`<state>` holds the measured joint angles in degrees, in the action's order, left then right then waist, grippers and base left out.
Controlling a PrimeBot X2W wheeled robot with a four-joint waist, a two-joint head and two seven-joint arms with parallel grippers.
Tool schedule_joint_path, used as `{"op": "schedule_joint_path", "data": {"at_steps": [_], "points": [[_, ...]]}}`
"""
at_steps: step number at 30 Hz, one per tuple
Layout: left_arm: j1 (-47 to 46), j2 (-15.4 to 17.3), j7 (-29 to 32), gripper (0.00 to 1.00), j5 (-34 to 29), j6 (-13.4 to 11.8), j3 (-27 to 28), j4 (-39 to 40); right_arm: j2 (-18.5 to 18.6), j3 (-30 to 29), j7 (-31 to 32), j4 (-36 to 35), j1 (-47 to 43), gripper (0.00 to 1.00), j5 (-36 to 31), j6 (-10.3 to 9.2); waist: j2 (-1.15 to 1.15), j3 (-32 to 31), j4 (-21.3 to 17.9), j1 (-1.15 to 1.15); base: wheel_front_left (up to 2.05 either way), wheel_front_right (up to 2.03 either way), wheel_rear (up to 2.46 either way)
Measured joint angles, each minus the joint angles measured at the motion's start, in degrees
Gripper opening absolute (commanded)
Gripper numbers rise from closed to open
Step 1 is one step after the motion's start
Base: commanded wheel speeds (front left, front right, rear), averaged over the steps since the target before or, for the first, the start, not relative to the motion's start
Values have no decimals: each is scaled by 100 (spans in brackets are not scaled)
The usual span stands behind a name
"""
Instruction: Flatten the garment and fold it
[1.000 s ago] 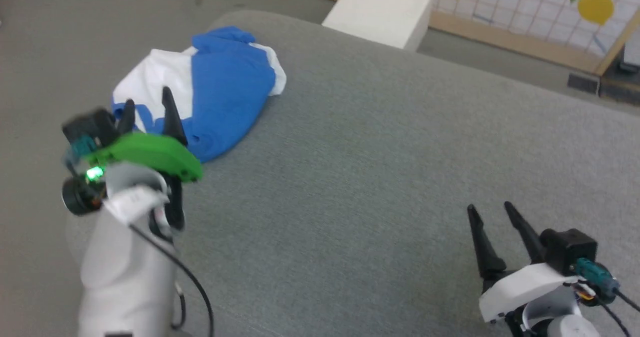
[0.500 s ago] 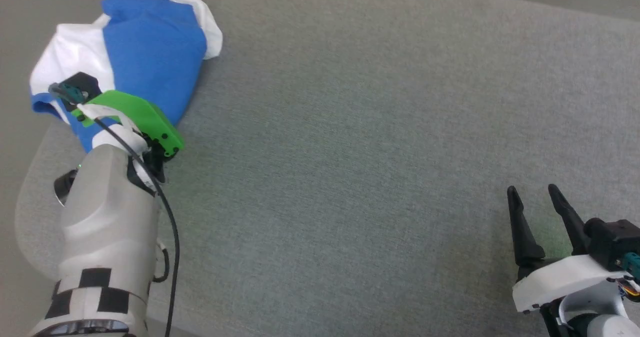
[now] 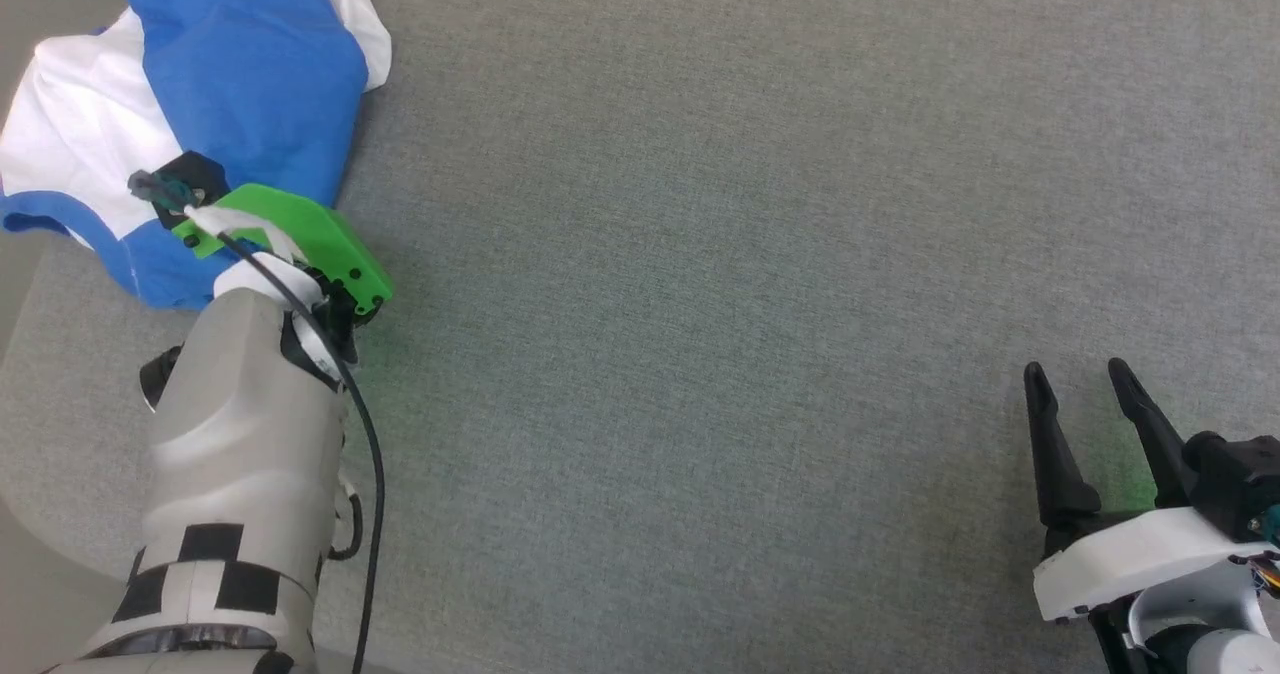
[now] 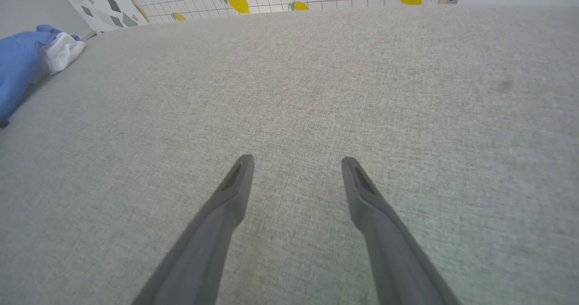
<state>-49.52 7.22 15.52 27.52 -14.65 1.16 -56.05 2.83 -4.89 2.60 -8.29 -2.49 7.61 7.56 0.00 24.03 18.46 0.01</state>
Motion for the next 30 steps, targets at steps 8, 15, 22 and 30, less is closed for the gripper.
{"op": "schedule_joint_path", "data": {"at_steps": [8, 15, 22, 30], "points": [[-110, -167, -1268, 0, 387, 708, 258, 368, 0, 87, -109, 236, 9, 100, 133, 0, 0, -249, 138, 0, 0, 0, 0], [-993, 267, -1635, 0, 424, 1317, 234, 1143, -1, 367, -461, 802, 191, 100, 490, 0, 0, -656, 251, -1, 0, 0, 0], [-2170, 641, -659, 0, 256, 1330, -136, 2107, -3, 701, -1025, 1607, 374, 100, 927, 0, 0, -1159, 36, -1, 0, 0, 0], [-1509, 722, 489, 100, 146, 971, -414, 2089, 0, 625, -1206, 1926, 380, 100, 957, 0, 0, -1301, -271, -1, 0, 0, 0]]}}
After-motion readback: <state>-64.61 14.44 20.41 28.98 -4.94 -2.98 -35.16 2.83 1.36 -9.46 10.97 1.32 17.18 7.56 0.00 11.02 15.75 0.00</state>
